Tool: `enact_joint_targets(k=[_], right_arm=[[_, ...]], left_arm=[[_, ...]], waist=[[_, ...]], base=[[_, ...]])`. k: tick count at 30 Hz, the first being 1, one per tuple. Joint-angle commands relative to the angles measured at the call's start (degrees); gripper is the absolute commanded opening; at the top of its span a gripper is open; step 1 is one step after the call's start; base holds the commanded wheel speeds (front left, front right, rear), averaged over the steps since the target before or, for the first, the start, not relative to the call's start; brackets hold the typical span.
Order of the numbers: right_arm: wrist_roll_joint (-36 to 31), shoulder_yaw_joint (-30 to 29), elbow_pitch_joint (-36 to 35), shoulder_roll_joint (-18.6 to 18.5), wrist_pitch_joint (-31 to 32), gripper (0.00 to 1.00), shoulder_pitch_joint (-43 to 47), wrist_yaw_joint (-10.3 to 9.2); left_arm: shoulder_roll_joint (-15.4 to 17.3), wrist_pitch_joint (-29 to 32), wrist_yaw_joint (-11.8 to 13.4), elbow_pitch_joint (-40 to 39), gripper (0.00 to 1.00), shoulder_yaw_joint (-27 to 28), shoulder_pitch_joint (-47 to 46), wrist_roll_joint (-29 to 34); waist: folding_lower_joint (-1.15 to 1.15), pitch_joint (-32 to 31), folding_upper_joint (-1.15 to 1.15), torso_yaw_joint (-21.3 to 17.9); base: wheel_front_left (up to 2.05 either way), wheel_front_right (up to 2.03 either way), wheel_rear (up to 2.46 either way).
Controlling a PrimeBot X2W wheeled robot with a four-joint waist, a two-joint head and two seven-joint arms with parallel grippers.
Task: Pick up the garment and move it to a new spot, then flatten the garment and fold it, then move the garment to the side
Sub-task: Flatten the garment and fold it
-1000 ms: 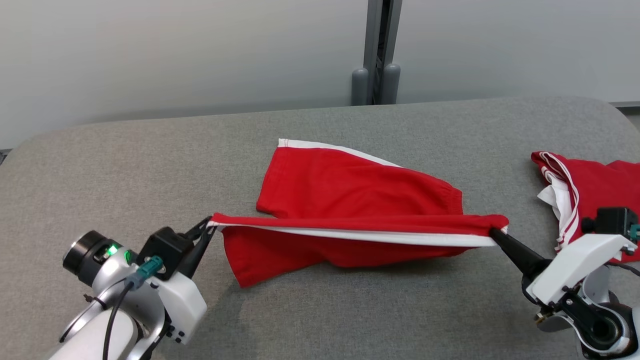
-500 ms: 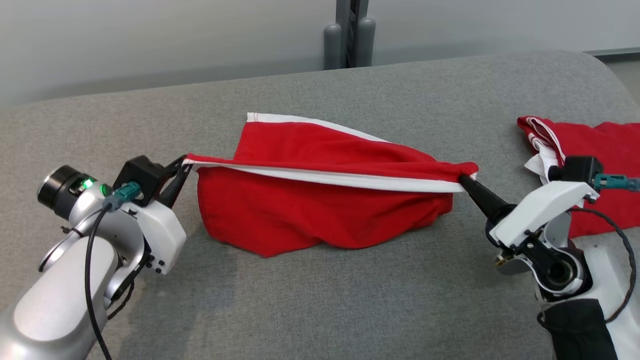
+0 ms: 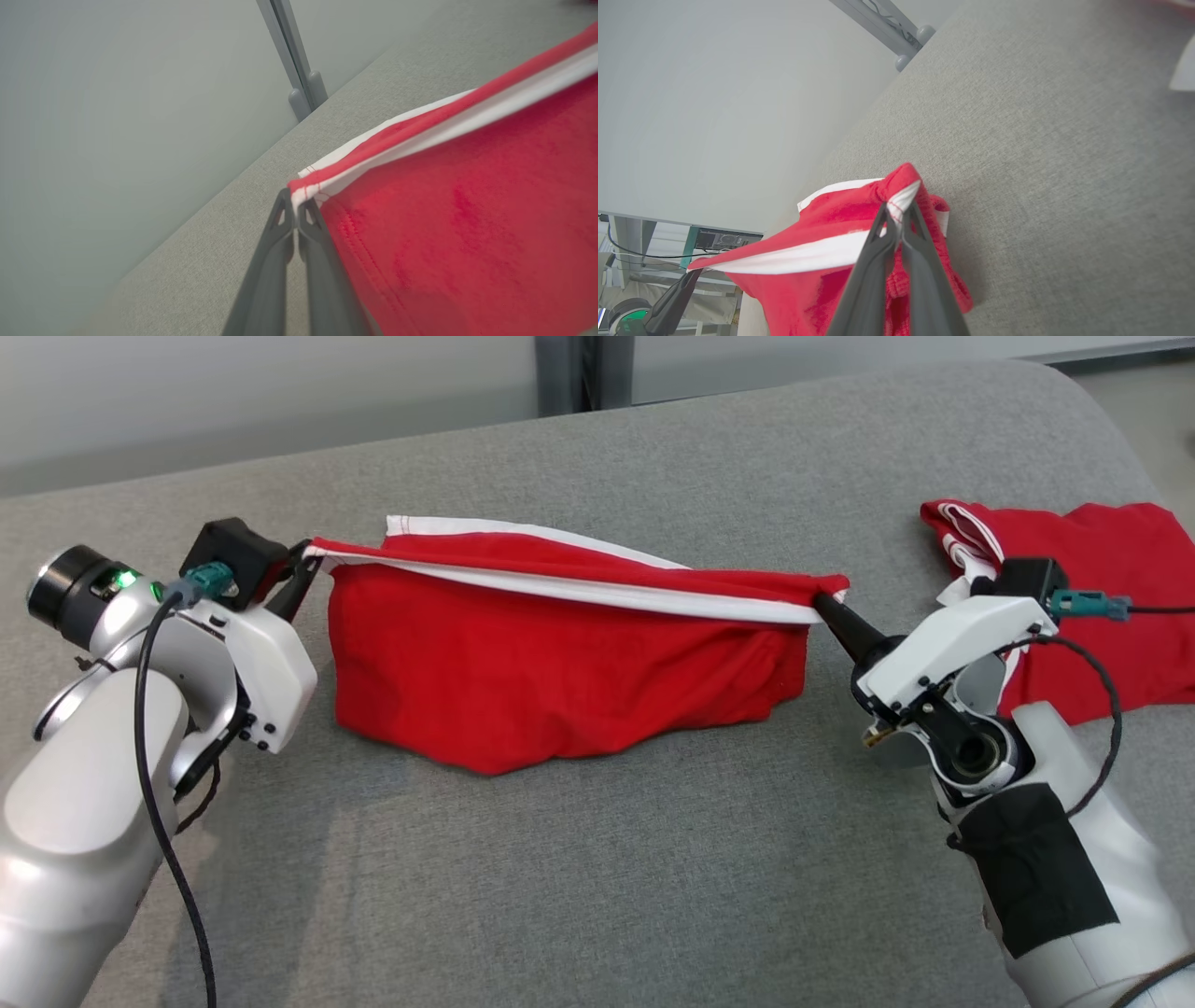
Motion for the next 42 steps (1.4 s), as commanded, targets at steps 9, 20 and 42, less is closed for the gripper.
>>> enact_joint_targets(k=[9,20,42], right_arm=[[8.68,11.02,10.12,-0.7,-5.09,0.0,-9.58,-0.01],[16.73,24.66,16.41,-0.7,-7.58,0.0,-16.26,0.0],[34.76,42.88,20.59,-0.6,-14.21,1.0,-22.3,0.0]], left_arm=[[-1.17,-2.53,-0.69,8.11,0.0,-1.25,-7.98,1.02],[-4.16,-6.7,0.13,16.98,0.0,-2.61,-13.7,2.61],[-7.79,-12.11,-0.94,31.54,0.0,-5.74,-19.22,2.86]], waist=[[0.0,3.14,0.0,-2.4],[0.0,5.6,0.0,-3.08],[0.0,8.44,0.0,-4.78]], base=[[0.0,0.0,0.0],[0.0,0.0,0.0],[0.0,0.0,0.0]])
